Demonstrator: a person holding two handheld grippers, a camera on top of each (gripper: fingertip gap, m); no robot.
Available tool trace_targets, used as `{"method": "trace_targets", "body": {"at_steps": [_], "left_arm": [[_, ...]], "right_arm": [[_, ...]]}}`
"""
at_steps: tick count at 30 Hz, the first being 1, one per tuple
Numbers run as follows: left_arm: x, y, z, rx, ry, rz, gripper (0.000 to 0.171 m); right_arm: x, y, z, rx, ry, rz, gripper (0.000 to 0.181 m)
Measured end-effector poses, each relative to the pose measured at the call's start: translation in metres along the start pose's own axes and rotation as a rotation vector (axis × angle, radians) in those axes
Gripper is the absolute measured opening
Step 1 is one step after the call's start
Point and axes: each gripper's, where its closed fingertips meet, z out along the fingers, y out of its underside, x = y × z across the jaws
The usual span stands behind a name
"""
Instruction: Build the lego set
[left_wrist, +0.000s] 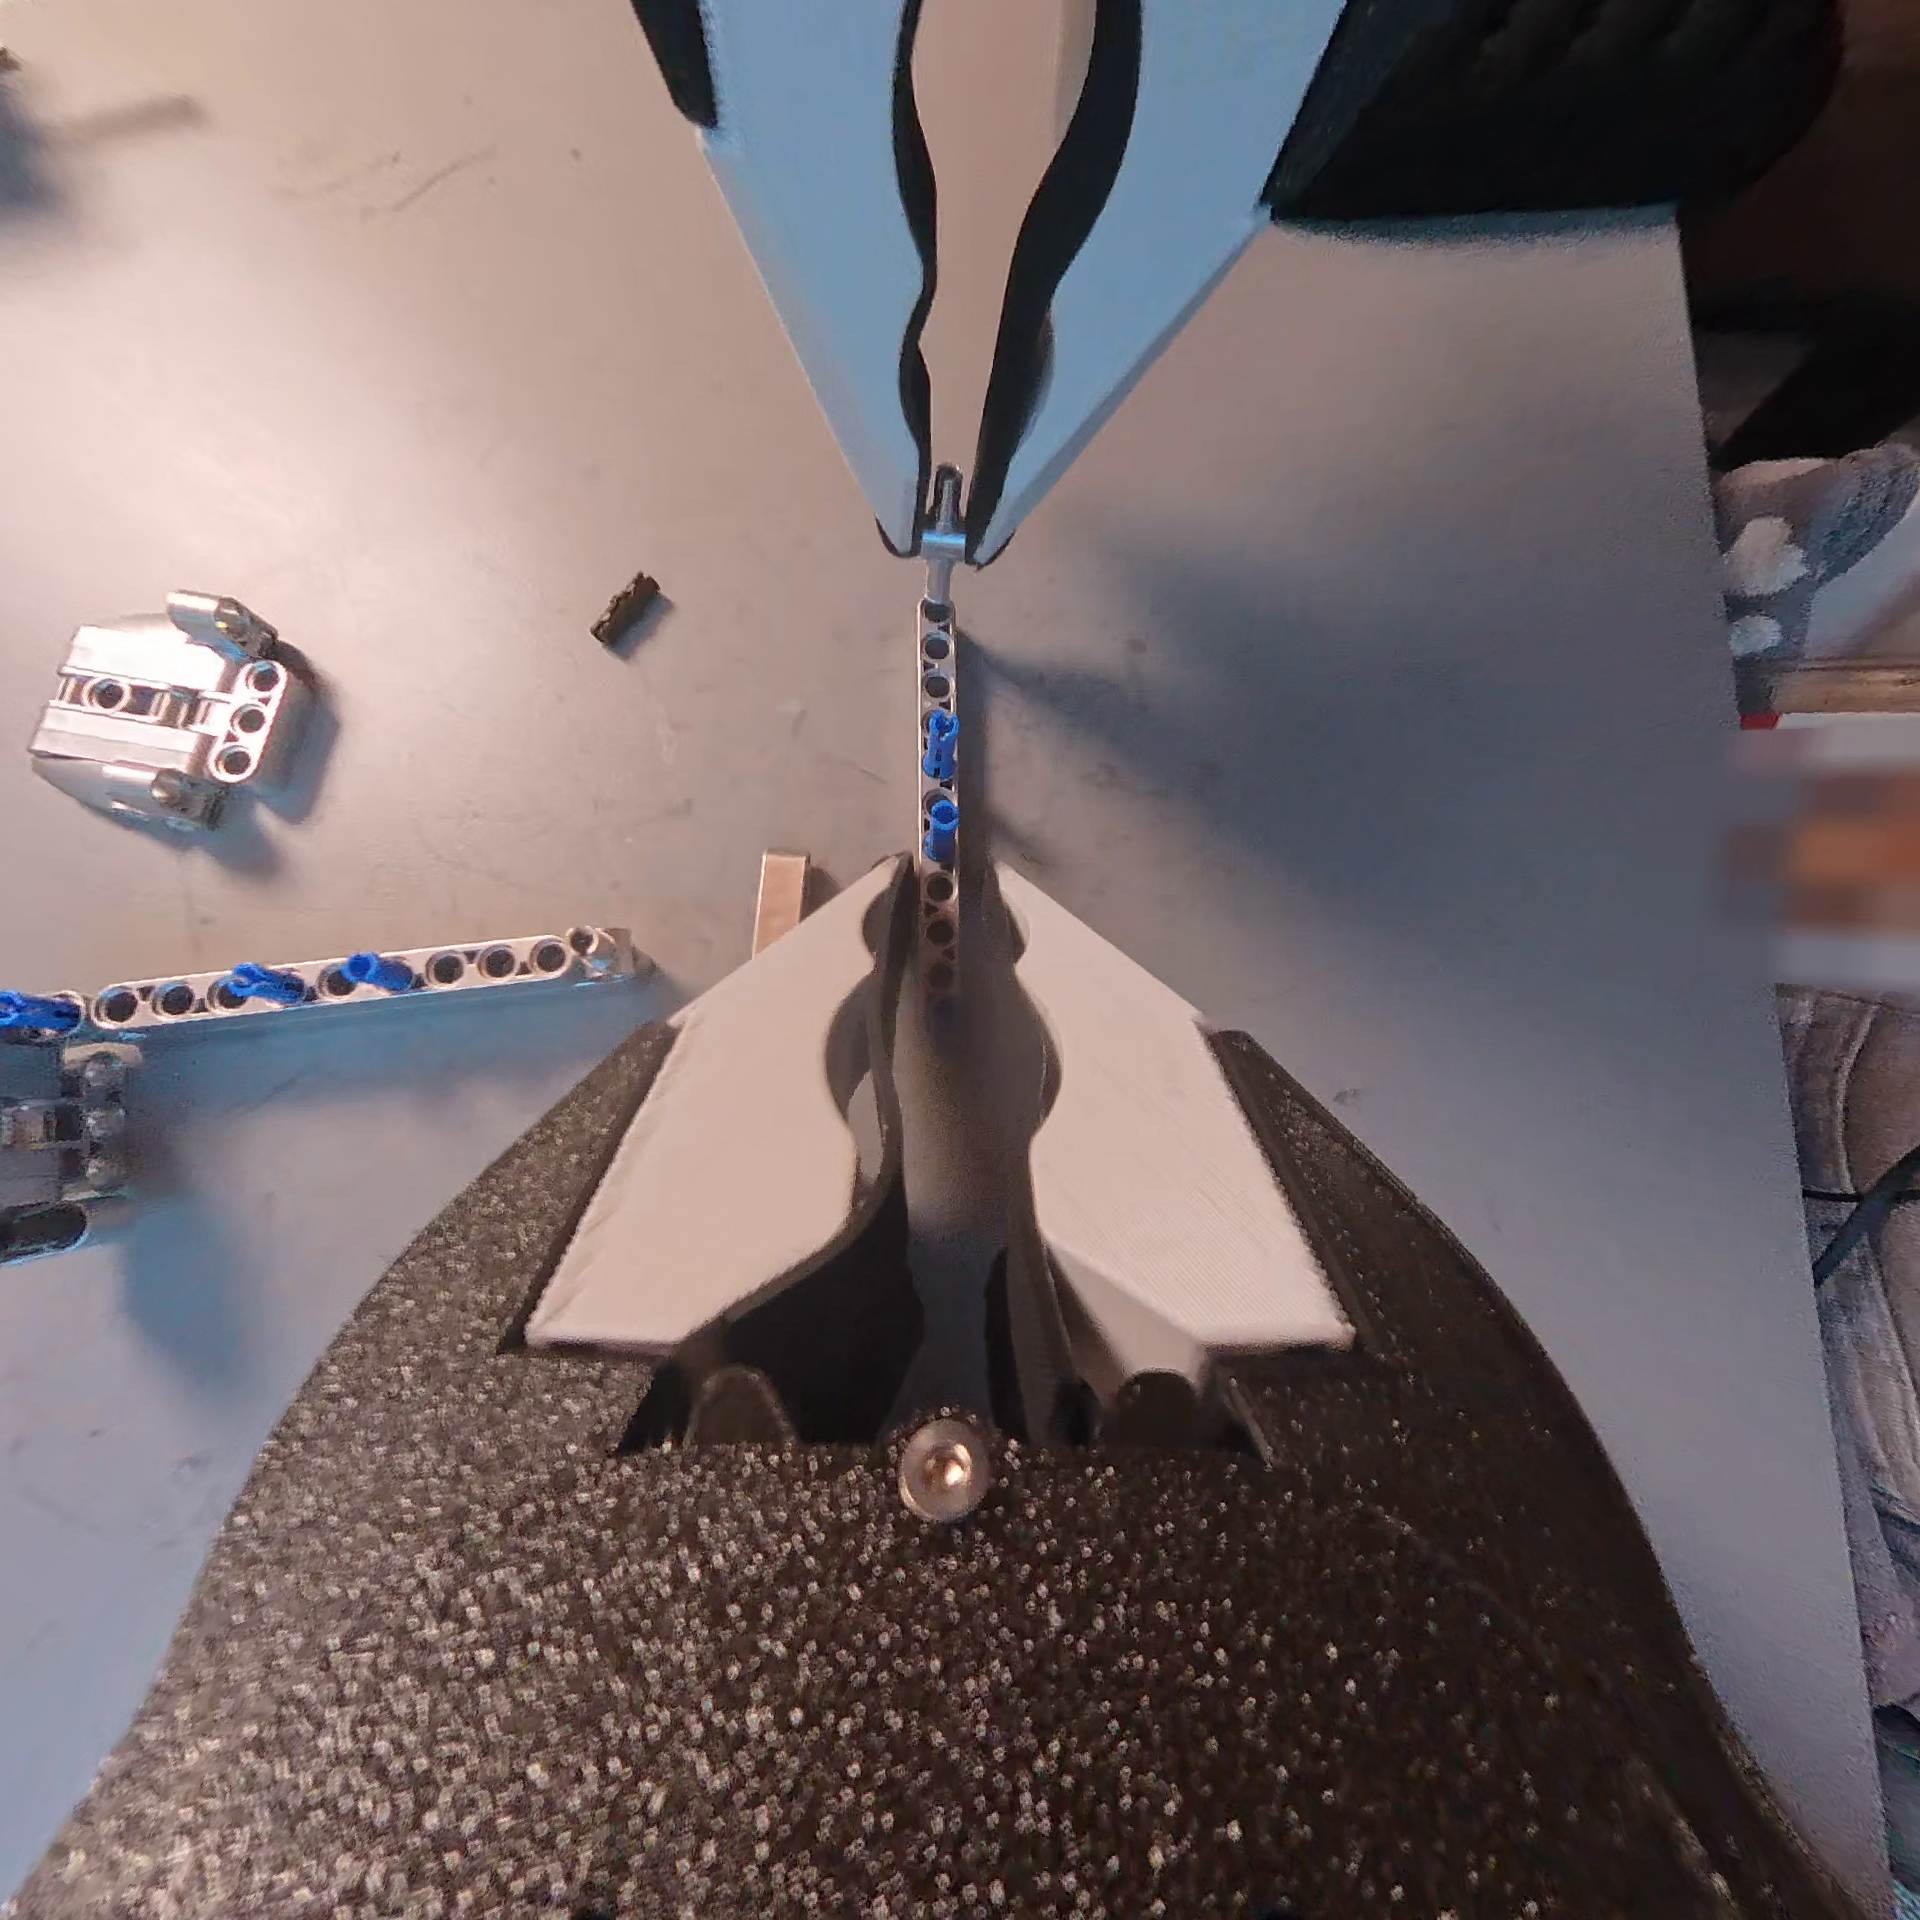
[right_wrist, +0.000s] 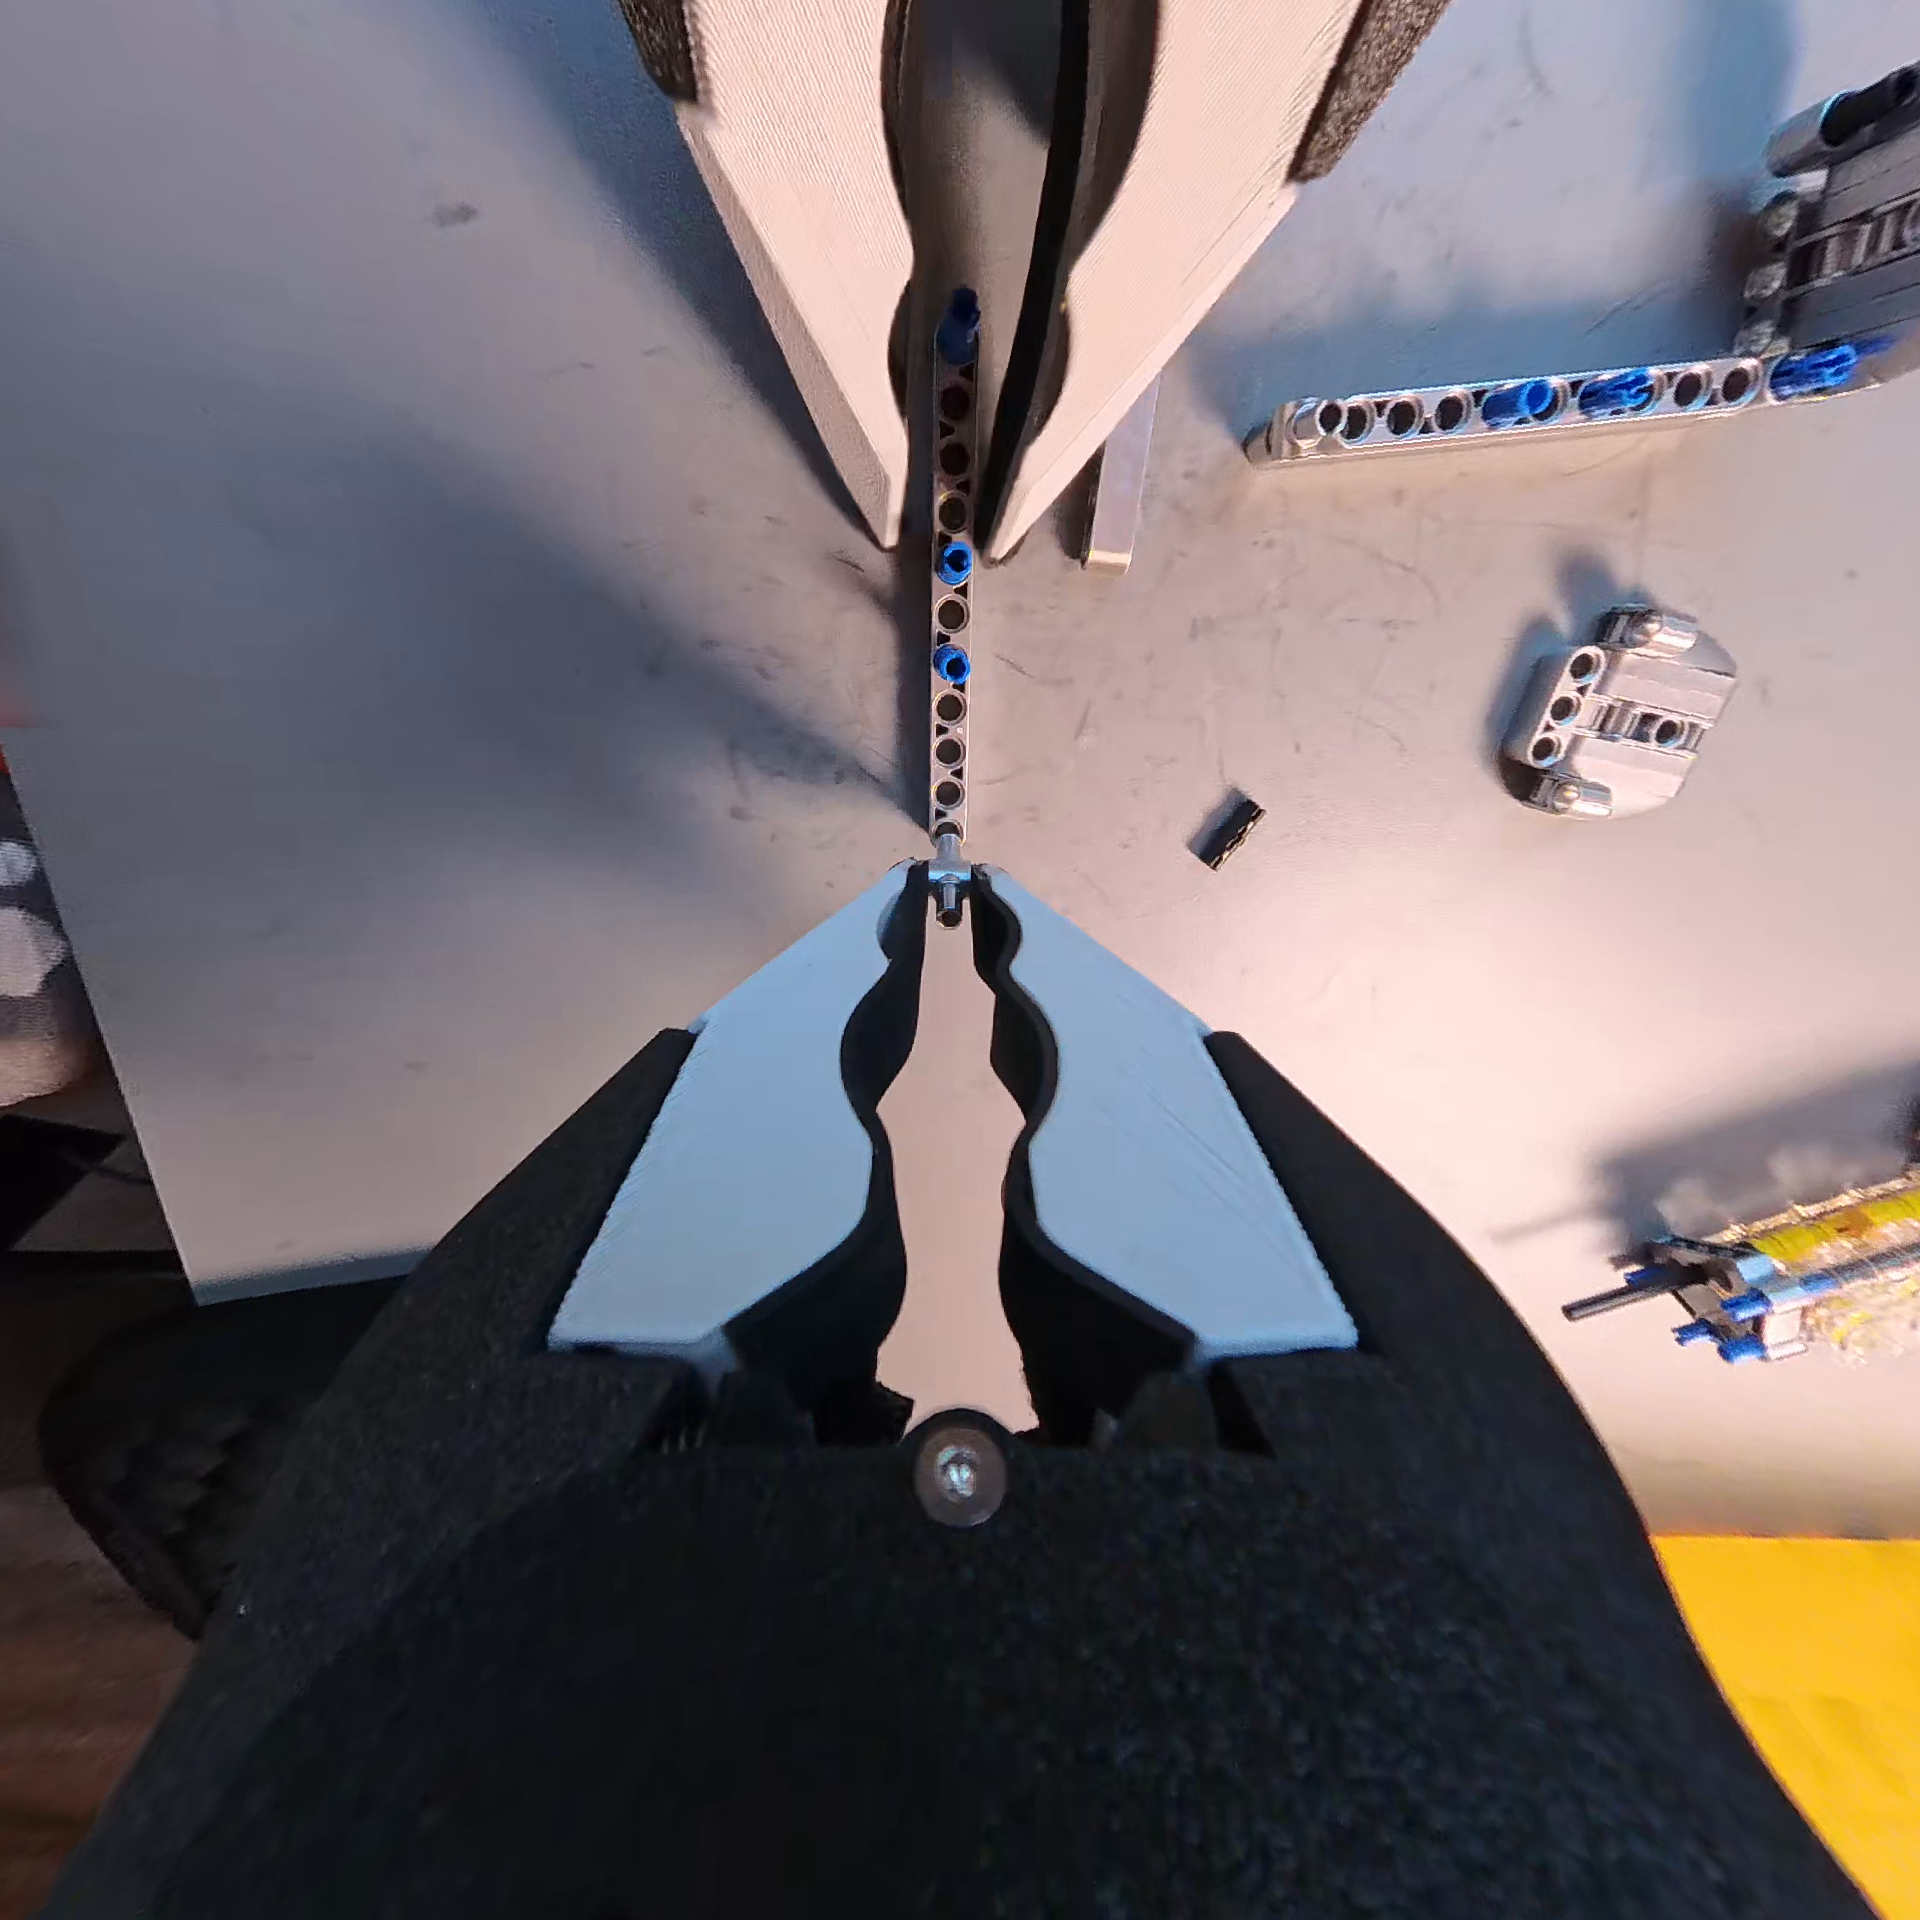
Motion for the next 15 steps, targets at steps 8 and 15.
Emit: {"method": "trace_targets", "body": {"at_steps": [8,15], "left_arm": [[0.0001,-0.0010,0.0017,-0.010,-0.016,0.008,0.006],[-0.0007,-0.0029,0.0032,0.009,0.002,-0.036,0.005]], "right_arm": [[-0.0023,-0.0001,0.0031,-0.029,-0.015,-0.017,0.006],[-0.0014,0.0008,0.0023,-0.079,0.020,-0.055,0.005]]}}
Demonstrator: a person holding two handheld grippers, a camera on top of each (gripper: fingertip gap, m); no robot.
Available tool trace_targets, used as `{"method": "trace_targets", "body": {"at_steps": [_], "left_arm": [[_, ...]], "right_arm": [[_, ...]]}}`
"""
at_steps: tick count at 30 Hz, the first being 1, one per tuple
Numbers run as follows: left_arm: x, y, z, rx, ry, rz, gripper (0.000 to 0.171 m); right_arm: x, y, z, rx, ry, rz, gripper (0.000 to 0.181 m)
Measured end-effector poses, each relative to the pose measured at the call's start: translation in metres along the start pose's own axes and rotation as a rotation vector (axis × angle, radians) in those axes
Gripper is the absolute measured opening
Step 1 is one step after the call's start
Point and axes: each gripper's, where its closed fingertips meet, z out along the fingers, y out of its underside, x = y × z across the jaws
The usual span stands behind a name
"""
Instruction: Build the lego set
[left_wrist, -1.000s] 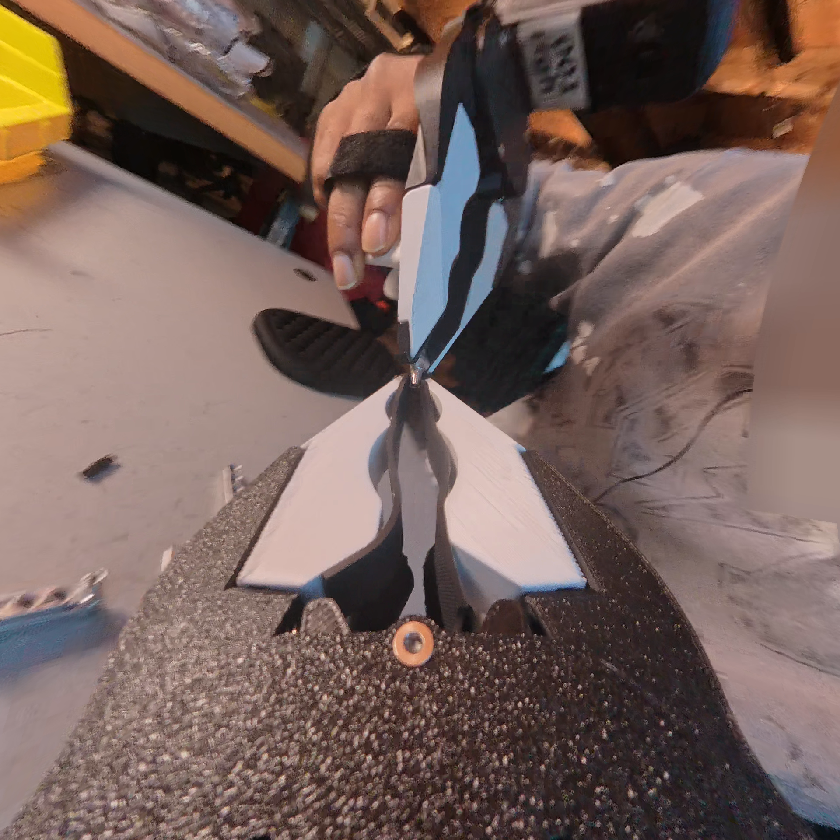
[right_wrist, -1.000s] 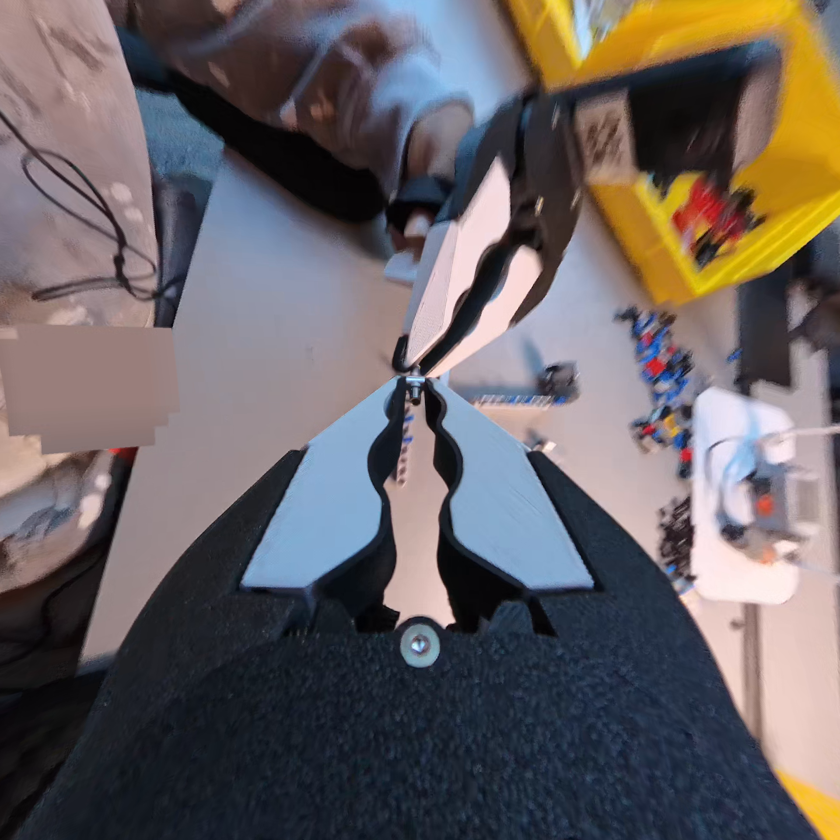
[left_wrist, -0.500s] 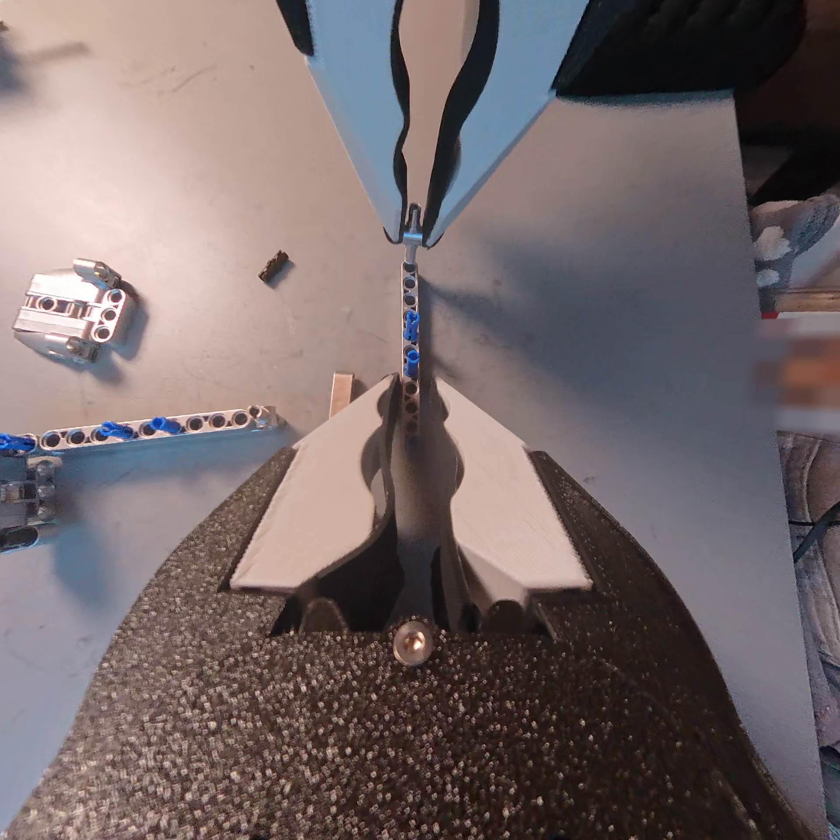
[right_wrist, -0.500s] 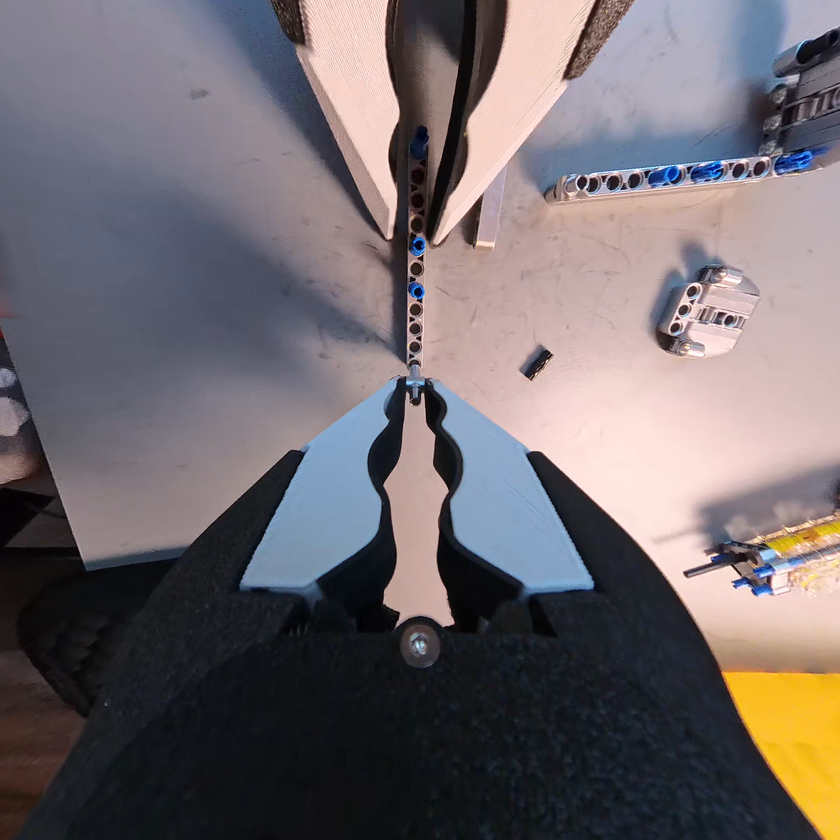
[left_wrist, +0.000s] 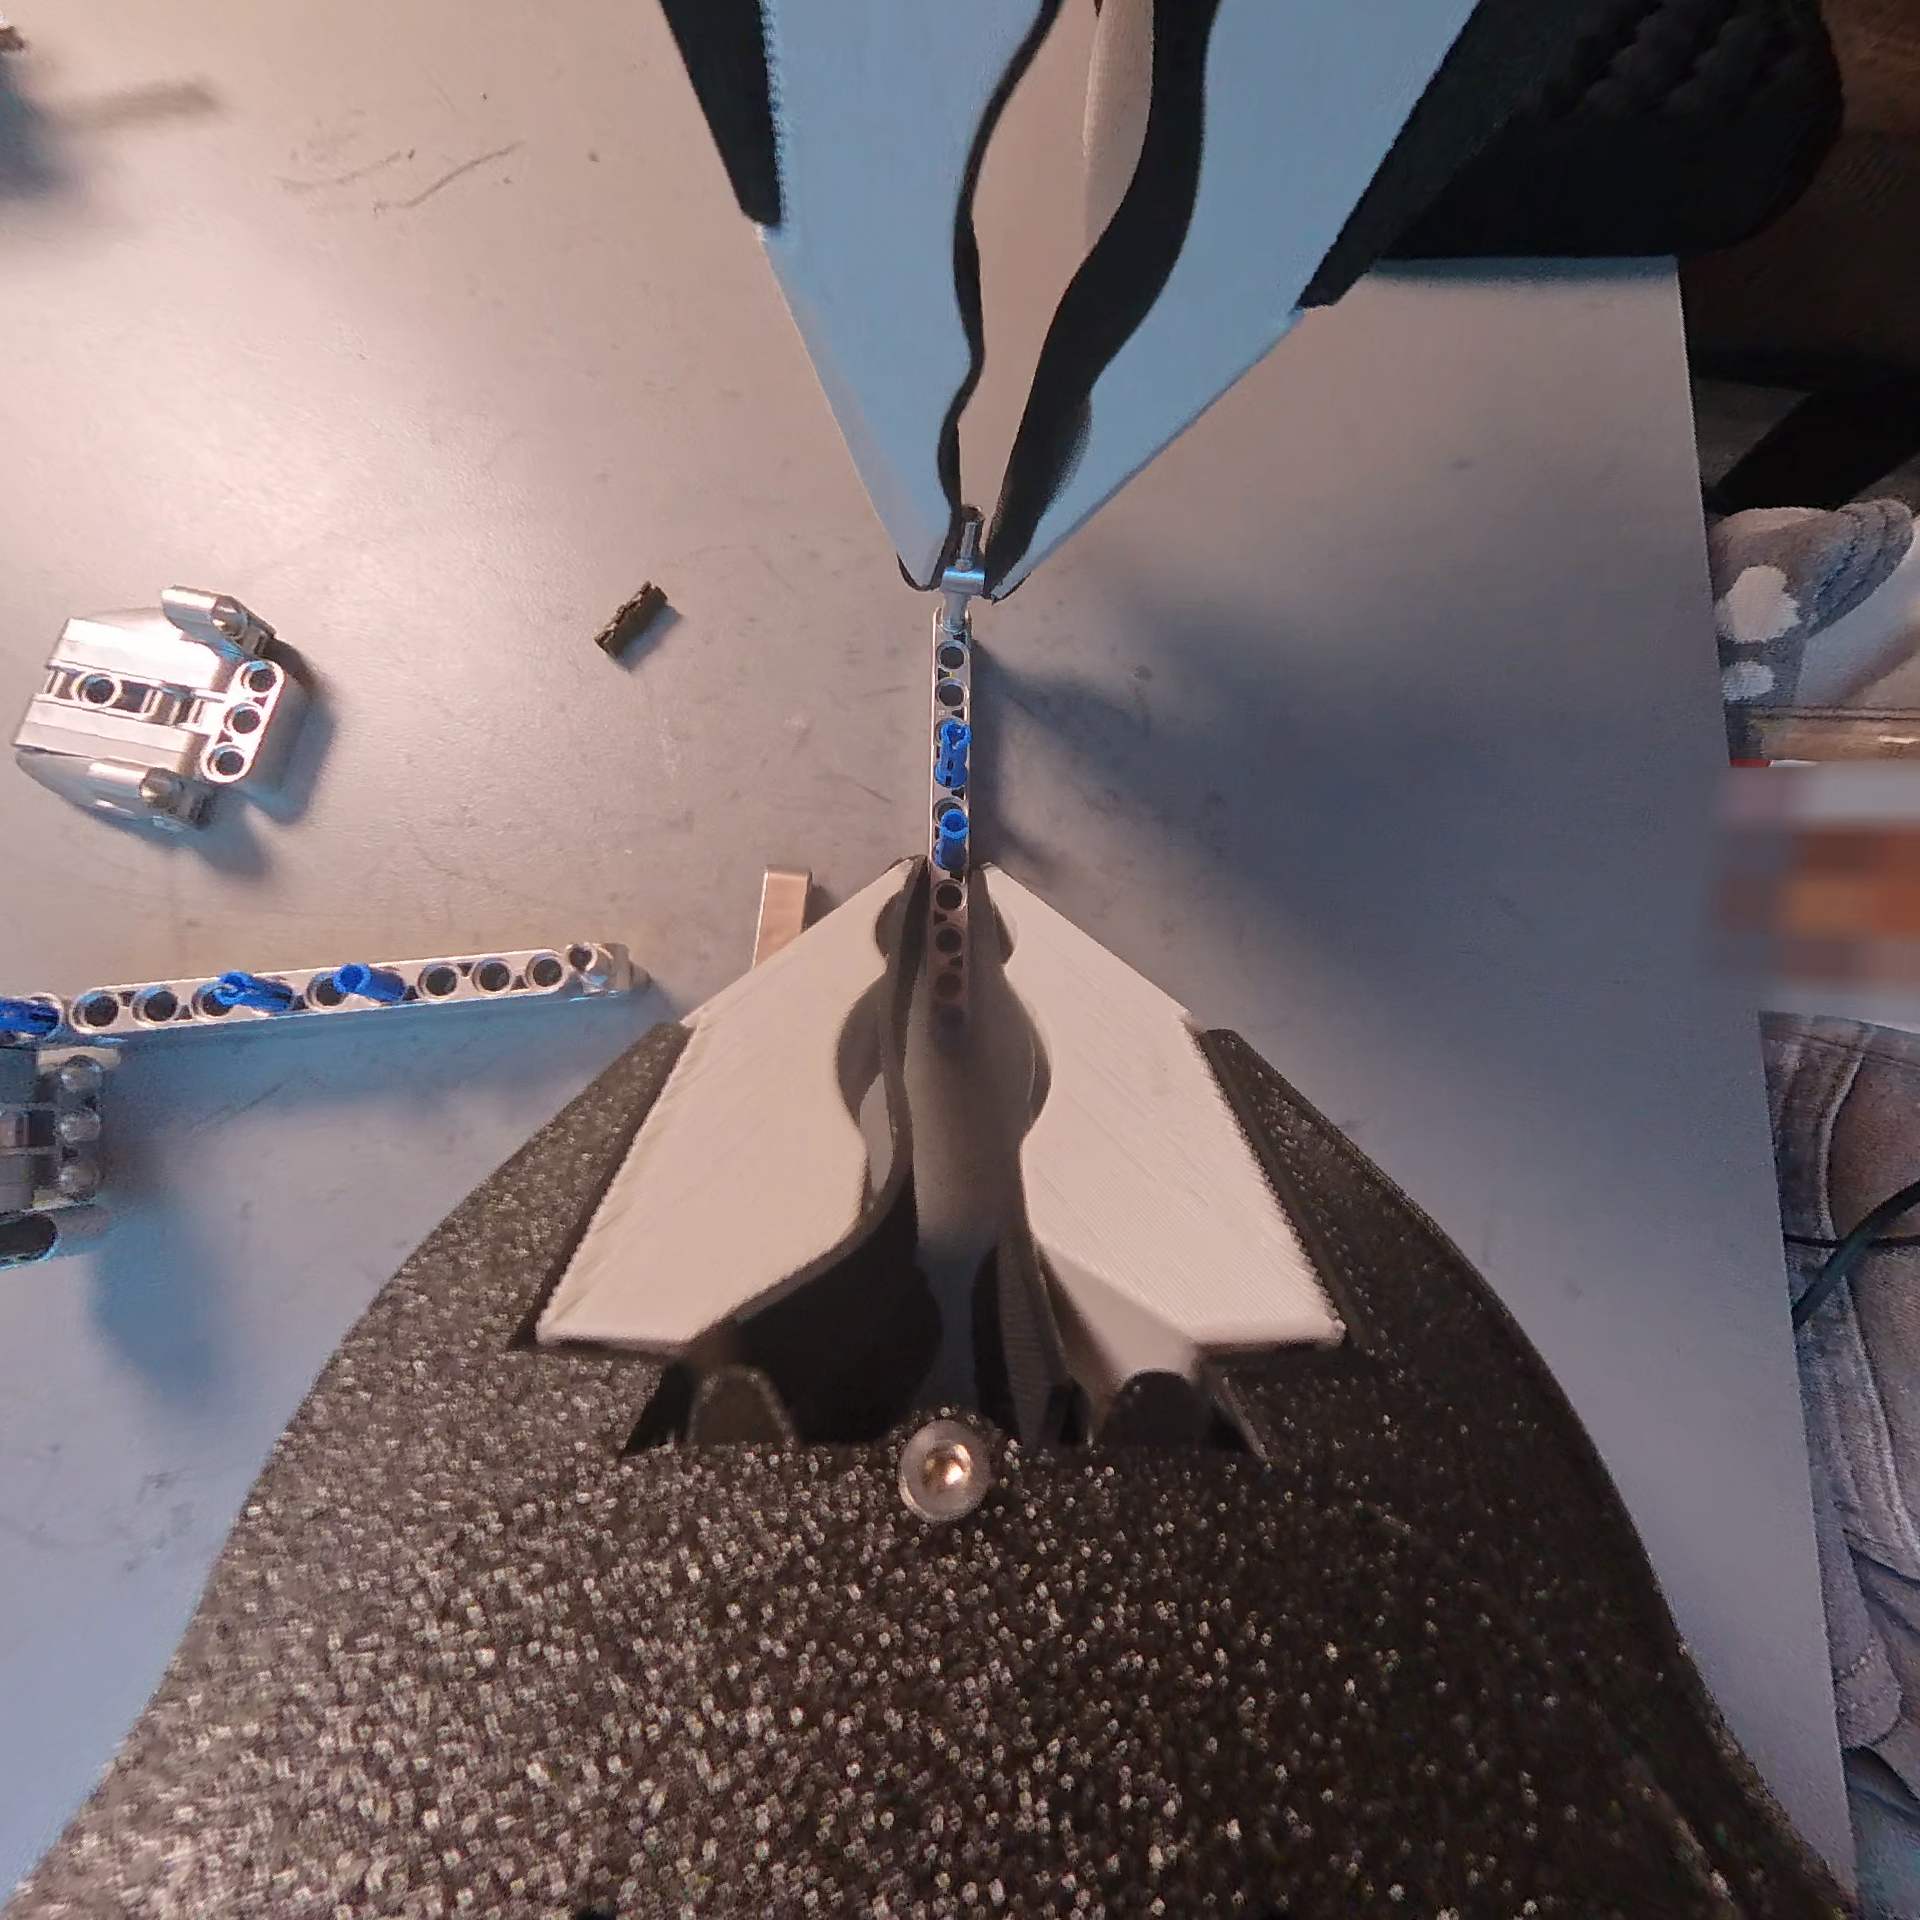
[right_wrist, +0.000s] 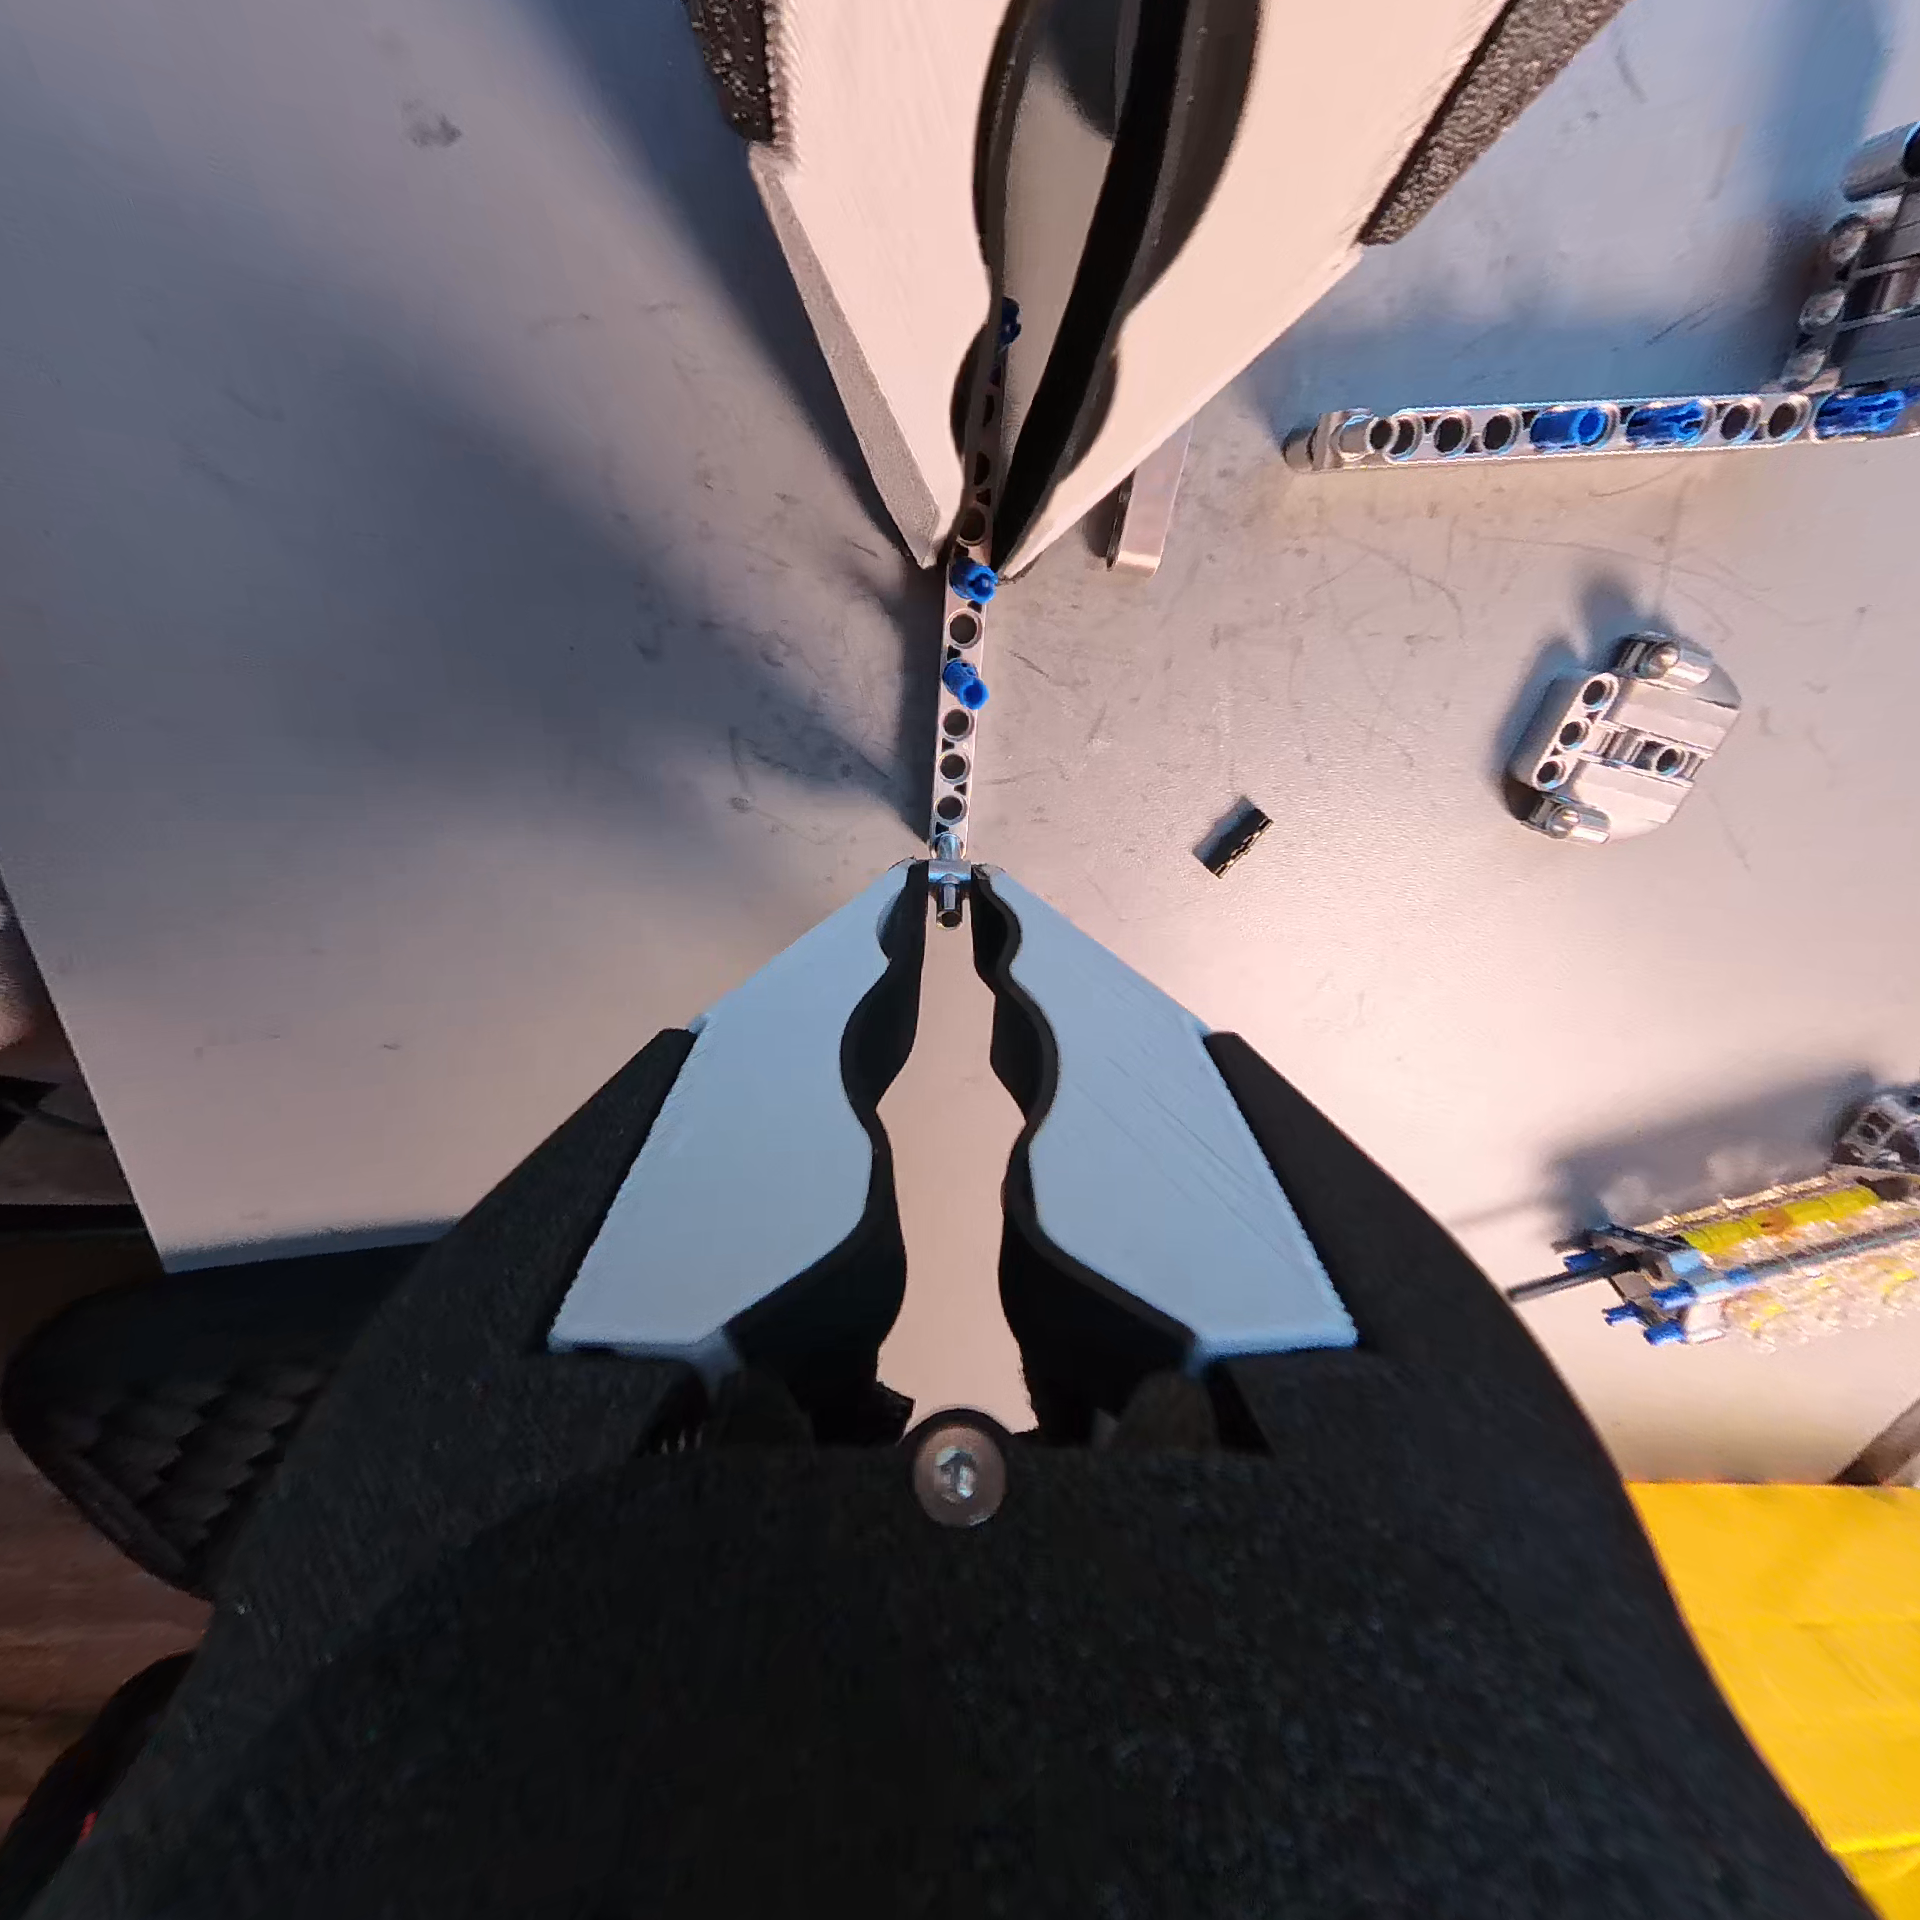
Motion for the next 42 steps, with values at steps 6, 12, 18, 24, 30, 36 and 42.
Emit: {"method": "trace_targets", "body": {"at_steps": [6,12,18,24,30,36,42], "left_arm": [[-0.0012,-0.0011,0.0005,0.013,0.014,-0.024,0.005],[-0.0014,-0.0012,0.0005,0.017,0.025,-0.034,0.005],[-0.0026,-0.0029,-0.0003,0.035,0.041,-0.050,0.005],[-0.0027,-0.0015,-0.0001,0.025,0.037,-0.035,0.006],[-0.0030,-0.0018,-0.0001,0.026,0.043,-0.036,0.005],[-0.0034,-0.0018,-0.0002,0.027,0.046,-0.040,0.005],[-0.0052,-0.0018,-0.0008,0.030,0.049,-0.064,0.004]], "right_arm": [[0.0003,0.0012,0.0002,-0.046,0.010,-0.026,0.005],[-0.0015,0.0010,0.0000,-0.102,-0.016,-0.075,0.005],[-0.0016,0.0010,-0.0002,-0.159,-0.031,-0.142,0.005],[-0.0043,-0.0001,-0.0002,-0.200,-0.072,-0.194,0.005],[-0.0044,-0.0006,0.0000,-0.228,-0.086,-0.246,0.005],[-0.0047,-0.0004,0.0001,-0.236,-0.088,-0.248,0.005],[-0.0022,-0.0006,0.0005,-0.254,-0.079,-0.261,0.005]]}}
